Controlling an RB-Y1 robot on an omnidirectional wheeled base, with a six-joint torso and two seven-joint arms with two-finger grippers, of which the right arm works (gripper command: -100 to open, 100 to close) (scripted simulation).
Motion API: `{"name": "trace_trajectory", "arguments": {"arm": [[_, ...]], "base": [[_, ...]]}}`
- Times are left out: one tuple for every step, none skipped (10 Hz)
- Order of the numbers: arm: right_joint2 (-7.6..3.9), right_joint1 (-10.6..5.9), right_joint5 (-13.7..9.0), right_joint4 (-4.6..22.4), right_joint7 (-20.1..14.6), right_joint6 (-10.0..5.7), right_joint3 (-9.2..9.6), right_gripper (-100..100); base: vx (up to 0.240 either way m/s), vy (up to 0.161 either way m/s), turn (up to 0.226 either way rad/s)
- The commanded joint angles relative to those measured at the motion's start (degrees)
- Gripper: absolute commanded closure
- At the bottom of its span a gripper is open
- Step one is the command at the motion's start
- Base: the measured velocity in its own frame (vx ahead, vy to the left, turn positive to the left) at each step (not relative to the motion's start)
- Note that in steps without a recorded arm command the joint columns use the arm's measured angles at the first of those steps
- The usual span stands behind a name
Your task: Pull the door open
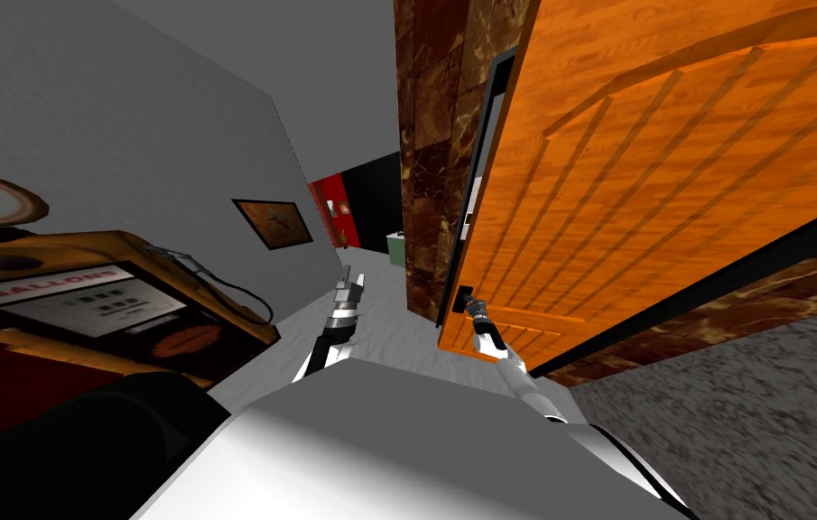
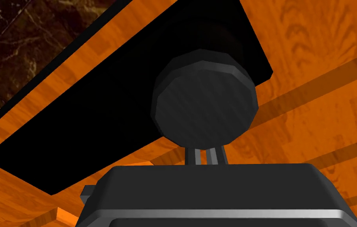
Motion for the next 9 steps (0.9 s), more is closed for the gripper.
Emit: {"name": "trace_trajectory", "arguments": {"arm": [[0.71,-1.04,-1.5,0.1,-2.9,-0.87,0.91,100],[0.71,-1.04,-1.5,0.1,-3.4,-0.87,0.91,100],[0.77,0.09,-3.0,-0.1,-4.6,-0.22,0.41,-100],[1.1,0.14,-3.7,-0.4,-5.6,-0.11,0.51,-100],[1.5,0.22,-4.7,-0.7,-6.8,0.03,0.63,-100],[1.93,0.3,-5.7,-1.1,-8.0,0.17,0.76,-100],[2.4,0.38,-6.7,-1.5,-9.4,0.33,0.91,-100],[2.91,0.47,-7.9,-2.0,-10.9,0.5,1.07,-100],[3.45,0.57,-9.1,-2.5,-12.5,0.68,1.23,-100]], "base": [[-0.045,-0.029,0.076],[-0.035,-0.025,0.04],[-0.055,-0.054,-0.016],[-0.1,-0.052,0.04],[-0.109,-0.002,0.083],[-0.106,0.003,0.022],[-0.107,-0.016,0.014],[-0.105,-0.035,0.038],[-0.096,-0.046,0.037]]}}
